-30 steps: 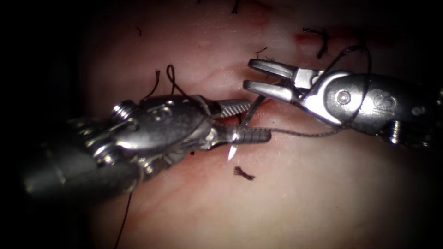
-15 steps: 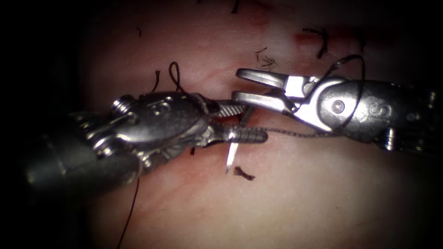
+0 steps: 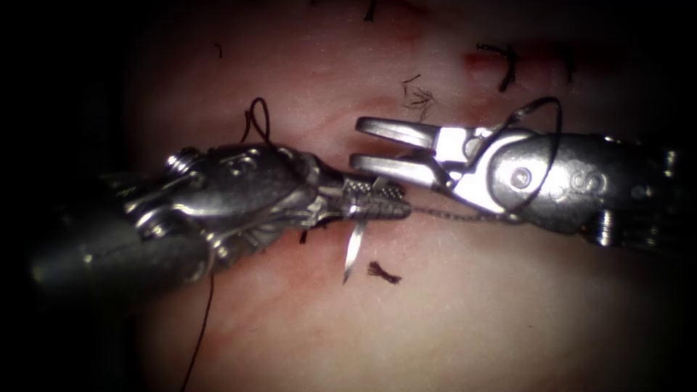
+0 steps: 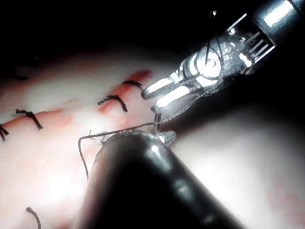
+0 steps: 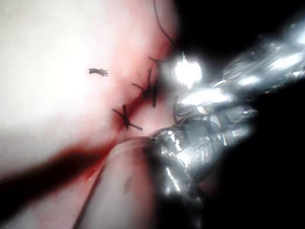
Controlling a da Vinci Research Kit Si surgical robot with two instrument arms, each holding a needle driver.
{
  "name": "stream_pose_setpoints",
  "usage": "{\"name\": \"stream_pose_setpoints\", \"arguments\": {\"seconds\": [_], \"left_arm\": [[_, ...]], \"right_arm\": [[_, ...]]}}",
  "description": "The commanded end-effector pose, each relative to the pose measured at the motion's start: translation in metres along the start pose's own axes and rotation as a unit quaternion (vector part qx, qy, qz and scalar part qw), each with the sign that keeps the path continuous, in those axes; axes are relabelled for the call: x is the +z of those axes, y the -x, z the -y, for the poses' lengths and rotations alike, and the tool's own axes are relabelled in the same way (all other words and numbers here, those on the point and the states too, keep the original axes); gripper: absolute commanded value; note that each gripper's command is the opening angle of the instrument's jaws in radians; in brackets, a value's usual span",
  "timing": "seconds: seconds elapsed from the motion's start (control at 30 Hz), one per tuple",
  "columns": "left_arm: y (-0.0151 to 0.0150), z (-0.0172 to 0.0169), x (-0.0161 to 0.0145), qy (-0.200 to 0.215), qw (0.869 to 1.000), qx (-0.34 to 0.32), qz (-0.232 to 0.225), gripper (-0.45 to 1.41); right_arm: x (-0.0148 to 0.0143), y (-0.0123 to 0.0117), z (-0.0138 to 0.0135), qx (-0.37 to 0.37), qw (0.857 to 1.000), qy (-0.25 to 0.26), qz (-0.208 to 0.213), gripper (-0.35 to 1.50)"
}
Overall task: Wound Closure
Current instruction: Re-adjust needle grip by passing the needle back to the left gripper, then hand the needle back to the right gripper.
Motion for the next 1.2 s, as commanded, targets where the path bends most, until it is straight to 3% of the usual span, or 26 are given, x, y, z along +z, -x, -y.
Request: {"name": "stream_pose_setpoints", "arguments": {"seconds": [0.03, 0.1, 0.2, 0.5, 0.7, 0.83, 1.03, 1.2], "left_arm": [[-0.0008, 0.0006, 0.0004, -0.004, 1.000, 0.004, -0.016, -0.35], [-0.0009, 0.0009, 0.0004, -0.001, 0.999, 0.005, -0.037, -0.35], [-0.0009, 0.0009, 0.0006, 0.014, 0.997, -0.013, -0.078, -0.35], [-0.0006, 0.0005, 0.0009, 0.032, 0.993, -0.039, -0.109, -0.35], [-0.0003, 0.0003, 0.0009, 0.053, 0.992, -0.052, -0.102, -0.35], [-0.0001, -0.0001, 0.0009, 0.077, 0.990, -0.055, -0.103, -0.35], [-0.0001, -0.0005, 0.0008, 0.107, 0.985, -0.072, -0.119, -0.35], [0.0001, -0.0008, 0.0007, 0.118, 0.983, -0.077, -0.116, -0.35]], "right_arm": [[0.0008, 0.0001, -0.0003, 0.037, 0.999, 0.022, -0.006, 0.24], [0.0012, 0.0001, -0.0006, 0.076, 0.996, 0.044, -0.008, 1.16], [0.0016, 0.0003, -0.0006, 0.086, 0.994, 0.065, -0.030, 1.23], [0.0016, 0.0003, -0.0007, 0.086, 0.994, 0.065, -0.036, 1.30], [0.0012, 0.0003, -0.0007, 0.100, 0.993, 0.055, -0.043, 1.18], [0.0008, 0.0005, -0.0008, 0.113, 0.992, 0.033, -0.056, 0.71], [0.0000, 0.0009, -0.0009, 0.129, 0.989, 0.029, -0.072, 0.27], [-0.0001, 0.0012, -0.0008, 0.128, 0.989, 0.026, -0.073, 0.15]]}}
